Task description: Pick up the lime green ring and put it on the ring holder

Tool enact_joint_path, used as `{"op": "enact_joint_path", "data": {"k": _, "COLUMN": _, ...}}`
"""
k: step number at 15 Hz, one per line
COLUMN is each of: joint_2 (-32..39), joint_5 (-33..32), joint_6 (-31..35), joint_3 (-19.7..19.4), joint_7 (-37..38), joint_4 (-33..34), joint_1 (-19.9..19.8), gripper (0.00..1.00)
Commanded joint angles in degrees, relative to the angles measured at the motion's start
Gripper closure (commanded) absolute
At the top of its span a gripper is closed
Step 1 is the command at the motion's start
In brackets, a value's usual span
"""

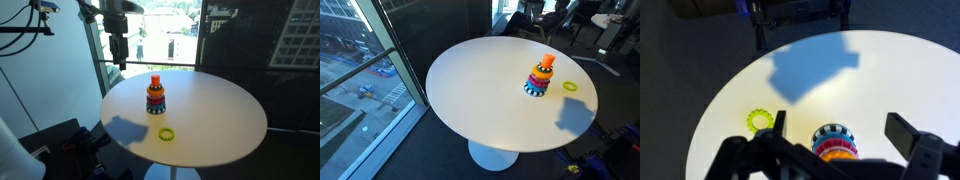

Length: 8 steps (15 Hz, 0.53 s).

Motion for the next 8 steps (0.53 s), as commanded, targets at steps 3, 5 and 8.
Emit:
{"op": "enact_joint_path", "data": {"k": 3, "joint_2": 3.63, "joint_5": -0.97, "joint_6": 5.66, "joint_3": -2.96, "joint_7": -5.29, "joint_4": -0.64, "joint_1": -1.04, "gripper": 0.0}}
{"op": "enact_joint_path", "data": {"k": 5, "joint_2": 4.52, "joint_5": -2.07, "joint_6": 9.19, "joint_3": -3.63, "joint_7": -8.11, "joint_4": -1.98, "joint_1": -1.17, "gripper": 0.0}}
{"op": "enact_joint_path", "data": {"k": 8, "joint_2": 6.19, "joint_5": -4.68, "joint_6": 14.25, "joint_3": -4.53, "joint_7": -12.01, "joint_4": -3.37, "joint_1": -1.29, "gripper": 0.0}}
